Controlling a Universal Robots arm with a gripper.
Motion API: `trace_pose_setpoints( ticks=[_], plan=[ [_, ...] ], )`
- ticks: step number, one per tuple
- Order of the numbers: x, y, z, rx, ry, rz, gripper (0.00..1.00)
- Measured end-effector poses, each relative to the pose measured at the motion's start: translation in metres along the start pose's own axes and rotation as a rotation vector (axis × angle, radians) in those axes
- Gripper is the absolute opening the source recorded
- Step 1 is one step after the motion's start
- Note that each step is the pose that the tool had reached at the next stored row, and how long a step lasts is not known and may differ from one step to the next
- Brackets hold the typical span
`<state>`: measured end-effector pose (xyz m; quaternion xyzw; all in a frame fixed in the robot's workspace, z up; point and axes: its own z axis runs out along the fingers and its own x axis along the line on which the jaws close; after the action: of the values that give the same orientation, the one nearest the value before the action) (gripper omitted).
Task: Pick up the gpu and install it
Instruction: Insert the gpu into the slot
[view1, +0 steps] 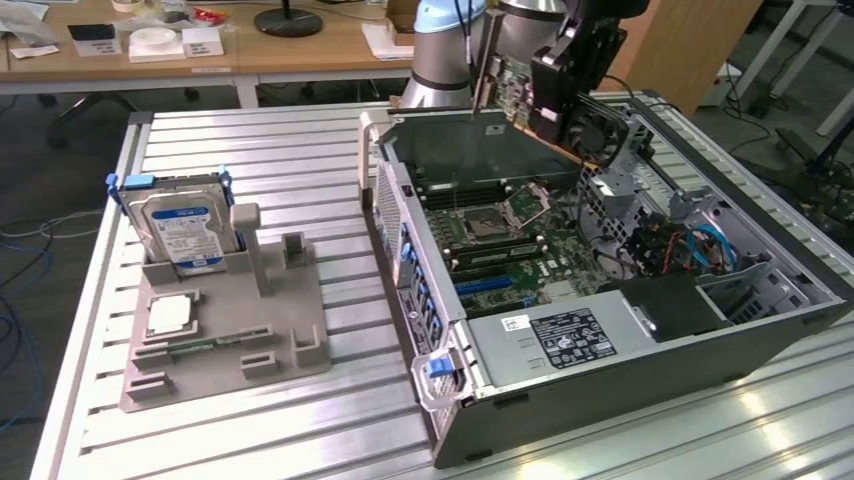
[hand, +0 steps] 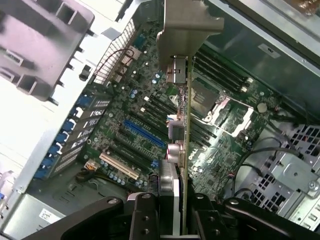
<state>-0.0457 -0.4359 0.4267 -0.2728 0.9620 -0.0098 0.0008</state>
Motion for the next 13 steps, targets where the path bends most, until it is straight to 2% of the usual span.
trace_pose_setpoints(
  ticks=[6, 13],
  plan=[
    [0.0000, 0.0000, 0.0012, 0.0049, 0.0009, -0.102, 0.28],
    [0.0000, 0.0000, 0.0020, 0.0063, -0.0011, -0.220, 0.28]
  ],
)
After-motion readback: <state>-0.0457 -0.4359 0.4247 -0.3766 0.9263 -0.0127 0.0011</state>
